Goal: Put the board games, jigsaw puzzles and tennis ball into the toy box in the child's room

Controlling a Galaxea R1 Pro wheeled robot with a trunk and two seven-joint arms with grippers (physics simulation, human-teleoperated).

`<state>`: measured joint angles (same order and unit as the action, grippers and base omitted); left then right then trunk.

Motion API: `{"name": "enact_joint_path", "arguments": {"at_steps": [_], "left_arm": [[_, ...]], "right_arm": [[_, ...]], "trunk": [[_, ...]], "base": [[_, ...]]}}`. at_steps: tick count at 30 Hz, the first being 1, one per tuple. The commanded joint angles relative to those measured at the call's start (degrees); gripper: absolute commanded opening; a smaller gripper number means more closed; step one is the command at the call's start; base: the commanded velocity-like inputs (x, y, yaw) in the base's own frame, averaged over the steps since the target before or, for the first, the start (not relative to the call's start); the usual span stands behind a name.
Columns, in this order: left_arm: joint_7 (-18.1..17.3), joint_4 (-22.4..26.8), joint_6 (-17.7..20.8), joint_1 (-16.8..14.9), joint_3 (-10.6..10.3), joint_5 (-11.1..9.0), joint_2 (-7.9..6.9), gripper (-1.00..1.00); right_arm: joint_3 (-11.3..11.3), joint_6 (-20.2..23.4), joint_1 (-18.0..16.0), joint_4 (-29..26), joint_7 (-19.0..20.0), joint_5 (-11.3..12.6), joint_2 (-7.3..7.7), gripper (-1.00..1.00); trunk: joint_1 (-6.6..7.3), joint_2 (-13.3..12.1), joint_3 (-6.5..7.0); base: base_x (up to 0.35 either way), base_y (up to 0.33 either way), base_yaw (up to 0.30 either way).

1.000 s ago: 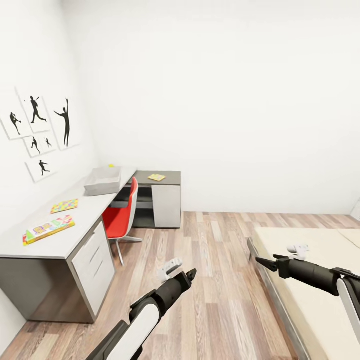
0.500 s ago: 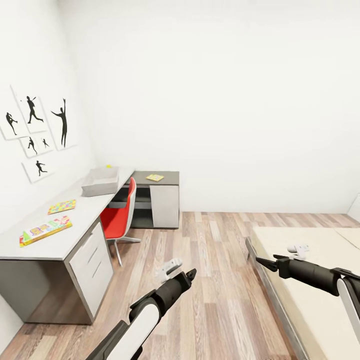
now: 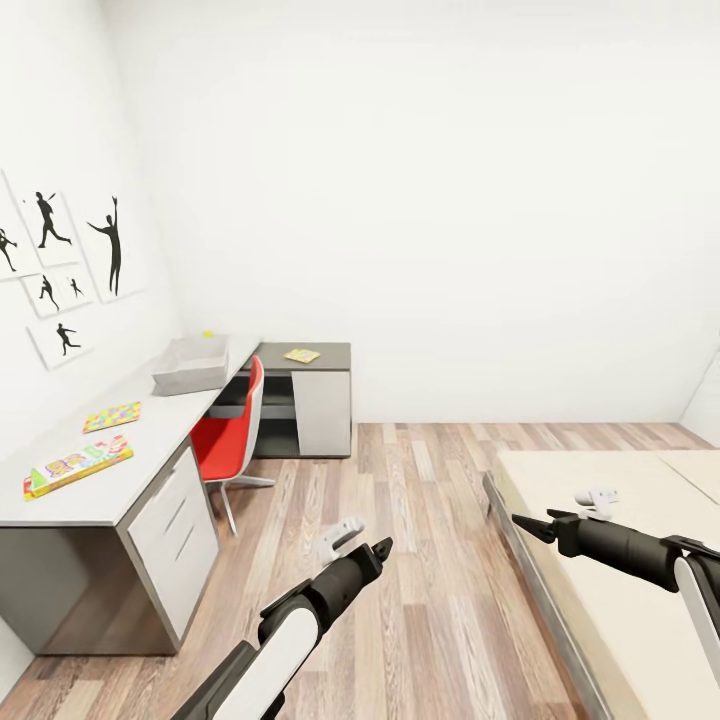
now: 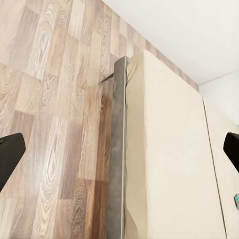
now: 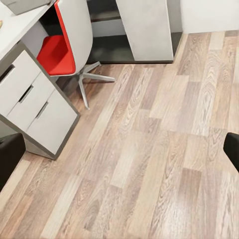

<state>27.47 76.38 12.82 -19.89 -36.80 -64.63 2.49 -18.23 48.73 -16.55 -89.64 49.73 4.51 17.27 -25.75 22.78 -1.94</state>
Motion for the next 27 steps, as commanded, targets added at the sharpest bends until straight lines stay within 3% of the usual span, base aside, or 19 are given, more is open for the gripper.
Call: {"name": "enact_joint_path", "arguments": {"at_steps": [1, 27], "left_arm": [[0.4, 0.1, 0.1, -0.1, 0.0, -0.3, -0.01, 1.0], [0.4, 0.1, 0.1, -0.1, -0.1, 0.0, -0.03, 1.0]], "right_arm": [[0.0, 0.5, -0.1, 0.0, -0.1, 0.5, 0.02, 1.0], [-0.1, 0.5, -0.1, 0.0, -0.1, 0.4, 0.06, 1.0]], "trunk": [[-0.04, 0.1, -0.14], [-0.04, 0.1, -0.14]], "base": [[-0.001, 0.0, -0.022], [0.0, -0.025, -0.006]]}}
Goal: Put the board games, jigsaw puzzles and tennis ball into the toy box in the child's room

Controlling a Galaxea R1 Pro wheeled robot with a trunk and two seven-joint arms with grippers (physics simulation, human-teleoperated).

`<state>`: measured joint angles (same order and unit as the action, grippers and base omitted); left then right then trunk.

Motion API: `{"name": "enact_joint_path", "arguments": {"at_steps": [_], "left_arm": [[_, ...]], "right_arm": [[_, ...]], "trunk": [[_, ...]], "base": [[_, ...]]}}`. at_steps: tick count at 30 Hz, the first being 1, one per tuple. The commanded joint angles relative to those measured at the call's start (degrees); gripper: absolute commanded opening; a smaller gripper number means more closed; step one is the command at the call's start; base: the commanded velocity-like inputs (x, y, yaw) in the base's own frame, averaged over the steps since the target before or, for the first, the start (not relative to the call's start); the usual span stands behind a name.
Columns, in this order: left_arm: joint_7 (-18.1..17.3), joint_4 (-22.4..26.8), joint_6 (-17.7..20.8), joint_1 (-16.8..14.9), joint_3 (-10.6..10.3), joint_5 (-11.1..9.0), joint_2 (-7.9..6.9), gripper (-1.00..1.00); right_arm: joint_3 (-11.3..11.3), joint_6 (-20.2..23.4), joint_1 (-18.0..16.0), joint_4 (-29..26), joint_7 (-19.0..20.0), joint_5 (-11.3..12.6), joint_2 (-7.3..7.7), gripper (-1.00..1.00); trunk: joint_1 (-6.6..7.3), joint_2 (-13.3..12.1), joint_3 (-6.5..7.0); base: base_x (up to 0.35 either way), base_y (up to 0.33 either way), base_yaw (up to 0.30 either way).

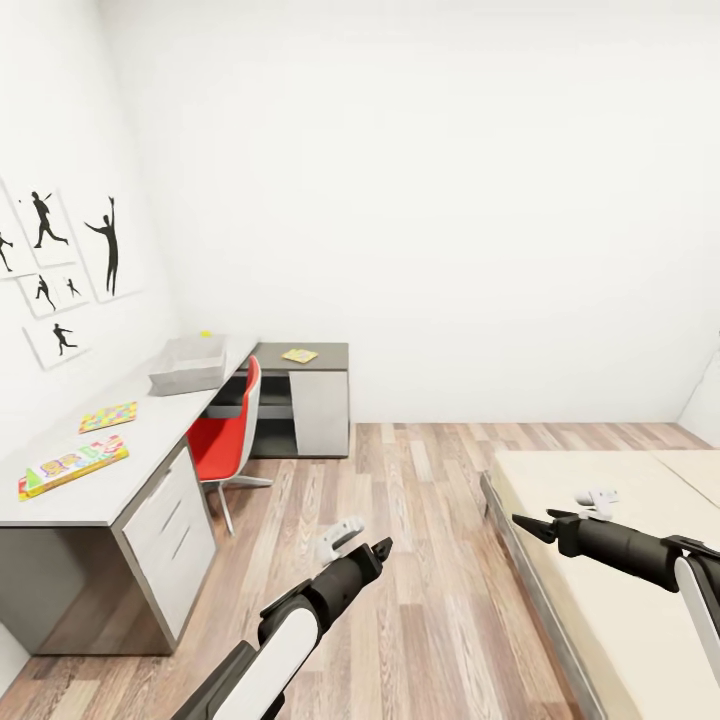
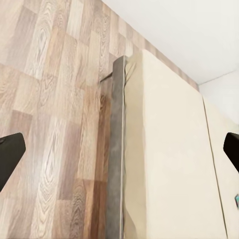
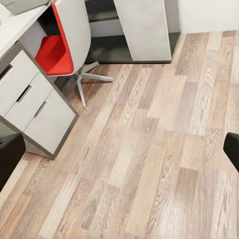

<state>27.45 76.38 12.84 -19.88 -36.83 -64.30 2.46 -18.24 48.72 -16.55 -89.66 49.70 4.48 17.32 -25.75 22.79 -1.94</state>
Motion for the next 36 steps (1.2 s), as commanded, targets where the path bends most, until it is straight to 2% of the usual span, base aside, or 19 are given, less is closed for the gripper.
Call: {"name": "enact_joint_path", "arguments": {"at_steps": [1, 16, 36], "left_arm": [[0.4, 0.1, 0.1, -0.1, 0.0, -0.3, 0.0, 1.0], [0.4, 0.1, 0.1, 0.0, -0.1, -0.1, 0.0, 1.0], [0.4, 0.1, 0.1, 0.5, 0.0, 0.1, 0.0, 1.0]], "right_arm": [[0.0, 0.5, -0.1, 0.0, -0.1, 0.5, 0.01, 1.0], [-0.1, 0.4, -0.1, 0.0, -0.1, 0.4, 0.0, 1.0], [-0.1, 0.4, -0.1, 0.0, -0.1, 0.5, 0.0, 1.0]], "trunk": [[-0.04, 0.1, -0.14], [-0.04, 0.1, -0.14], [-0.04, 0.1, -0.14]], "base": [[0.0, -0.192, 0.0], [0.0, -0.214, 0.0], [0.0, -0.037, 0.0]]}}
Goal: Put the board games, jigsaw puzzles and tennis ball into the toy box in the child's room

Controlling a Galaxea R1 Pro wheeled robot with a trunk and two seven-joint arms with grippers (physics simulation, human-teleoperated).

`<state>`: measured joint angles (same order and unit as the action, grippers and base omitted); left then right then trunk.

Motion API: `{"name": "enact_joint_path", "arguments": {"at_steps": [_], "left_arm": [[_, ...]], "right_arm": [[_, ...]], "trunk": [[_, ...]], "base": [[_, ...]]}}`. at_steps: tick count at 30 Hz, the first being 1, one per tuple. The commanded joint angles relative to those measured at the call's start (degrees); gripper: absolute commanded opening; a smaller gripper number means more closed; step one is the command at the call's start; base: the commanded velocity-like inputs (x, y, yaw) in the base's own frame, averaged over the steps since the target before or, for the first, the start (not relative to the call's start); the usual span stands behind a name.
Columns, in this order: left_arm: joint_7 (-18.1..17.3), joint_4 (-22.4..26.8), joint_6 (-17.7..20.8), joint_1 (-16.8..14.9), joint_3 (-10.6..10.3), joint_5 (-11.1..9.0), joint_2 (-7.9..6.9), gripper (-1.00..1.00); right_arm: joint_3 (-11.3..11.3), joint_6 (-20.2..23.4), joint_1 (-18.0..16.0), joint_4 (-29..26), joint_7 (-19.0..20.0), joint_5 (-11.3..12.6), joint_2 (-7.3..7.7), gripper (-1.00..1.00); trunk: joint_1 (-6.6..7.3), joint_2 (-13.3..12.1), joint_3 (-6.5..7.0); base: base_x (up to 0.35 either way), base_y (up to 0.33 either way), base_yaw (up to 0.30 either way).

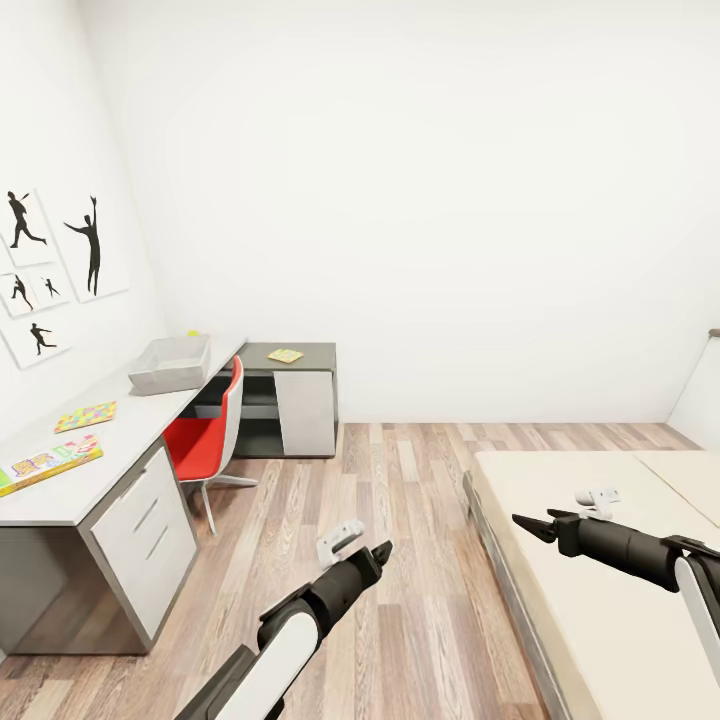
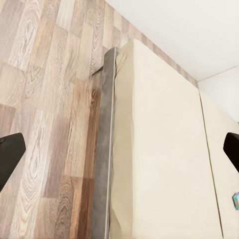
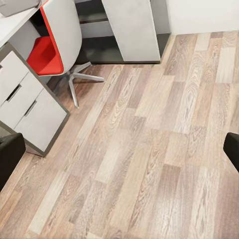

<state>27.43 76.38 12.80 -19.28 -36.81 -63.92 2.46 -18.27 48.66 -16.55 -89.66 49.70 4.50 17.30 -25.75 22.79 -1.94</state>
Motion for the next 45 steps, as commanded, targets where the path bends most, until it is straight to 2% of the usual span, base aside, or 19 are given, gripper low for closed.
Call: {"name": "enact_joint_path", "arguments": {"at_steps": [1, 14, 45], "left_arm": [[0.4, 0.1, 0.1, 0.0, 0.0, -0.3, 0.0, 1.0], [0.4, 0.1, 0.0, 0.1, 0.0, -0.3, 0.0, 1.0], [0.4, 0.1, 0.0, 0.1, 0.0, -0.3, 0.0, 1.0]], "right_arm": [[-0.1, 0.5, -0.1, 0.0, -0.1, 0.4, 0.01, 1.0], [-0.1, 0.5, -0.1, 0.0, -0.1, 0.5, 0.01, 1.0], [-0.1, 0.5, -0.1, 0.0, -0.1, 0.4, -0.07, 1.0]], "trunk": [[-0.04, 0.1, -0.14], [-0.04, 0.1, -0.14], [-0.04, 0.1, -0.14]], "base": [[0.0, -0.066, 0.0], [0.0, -0.191, 0.0], [0.0, -0.296, 0.0]]}}
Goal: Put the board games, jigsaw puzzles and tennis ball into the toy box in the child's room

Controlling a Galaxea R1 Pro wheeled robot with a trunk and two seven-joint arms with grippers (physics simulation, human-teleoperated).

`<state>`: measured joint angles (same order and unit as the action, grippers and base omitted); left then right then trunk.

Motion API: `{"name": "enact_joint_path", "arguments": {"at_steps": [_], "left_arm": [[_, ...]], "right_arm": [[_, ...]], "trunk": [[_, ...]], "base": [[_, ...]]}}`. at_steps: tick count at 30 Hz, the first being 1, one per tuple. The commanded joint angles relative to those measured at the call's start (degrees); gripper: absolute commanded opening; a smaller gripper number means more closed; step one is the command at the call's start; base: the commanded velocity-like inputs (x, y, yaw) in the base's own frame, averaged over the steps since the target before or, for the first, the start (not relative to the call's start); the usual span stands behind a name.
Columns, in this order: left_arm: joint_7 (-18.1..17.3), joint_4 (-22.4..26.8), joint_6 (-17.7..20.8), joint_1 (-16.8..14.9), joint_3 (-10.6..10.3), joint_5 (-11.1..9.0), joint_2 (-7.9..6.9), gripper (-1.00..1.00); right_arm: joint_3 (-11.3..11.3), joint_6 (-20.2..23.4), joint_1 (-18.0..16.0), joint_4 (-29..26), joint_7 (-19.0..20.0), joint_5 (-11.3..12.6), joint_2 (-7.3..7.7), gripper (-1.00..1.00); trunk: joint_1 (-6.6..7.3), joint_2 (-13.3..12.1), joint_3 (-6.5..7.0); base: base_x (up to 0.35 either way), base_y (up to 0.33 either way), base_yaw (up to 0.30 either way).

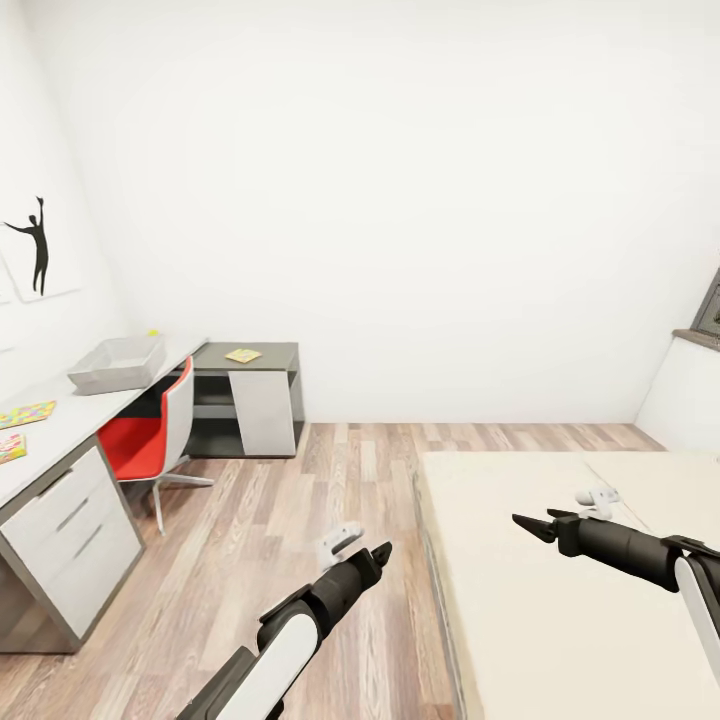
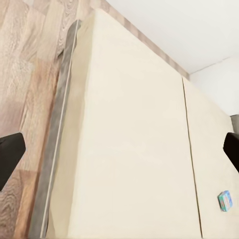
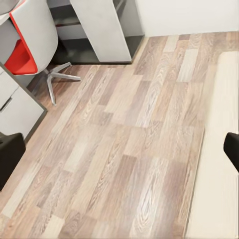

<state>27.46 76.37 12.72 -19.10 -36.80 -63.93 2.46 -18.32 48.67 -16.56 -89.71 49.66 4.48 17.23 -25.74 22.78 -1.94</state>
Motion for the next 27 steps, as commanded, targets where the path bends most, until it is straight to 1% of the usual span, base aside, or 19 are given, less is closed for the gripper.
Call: {"name": "enact_joint_path", "arguments": {"at_steps": [1, 27], "left_arm": [[0.4, 0.1, 0.1, -0.1, 0.0, -0.3, 0.0, 1.0], [0.4, 0.1, 0.1, -0.1, 0.0, -0.3, 0.0, 1.0]], "right_arm": [[0.0, 0.5, -0.1, 0.0, -0.1, 0.4, 0.02, 1.0], [0.0, 0.5, -0.1, 0.0, -0.1, 0.5, -0.08, 1.0]], "trunk": [[-0.04, 0.1, -0.14], [-0.04, 0.1, -0.14]], "base": [[0.0, -0.304, 0.0], [0.0, -0.304, 0.0]]}}
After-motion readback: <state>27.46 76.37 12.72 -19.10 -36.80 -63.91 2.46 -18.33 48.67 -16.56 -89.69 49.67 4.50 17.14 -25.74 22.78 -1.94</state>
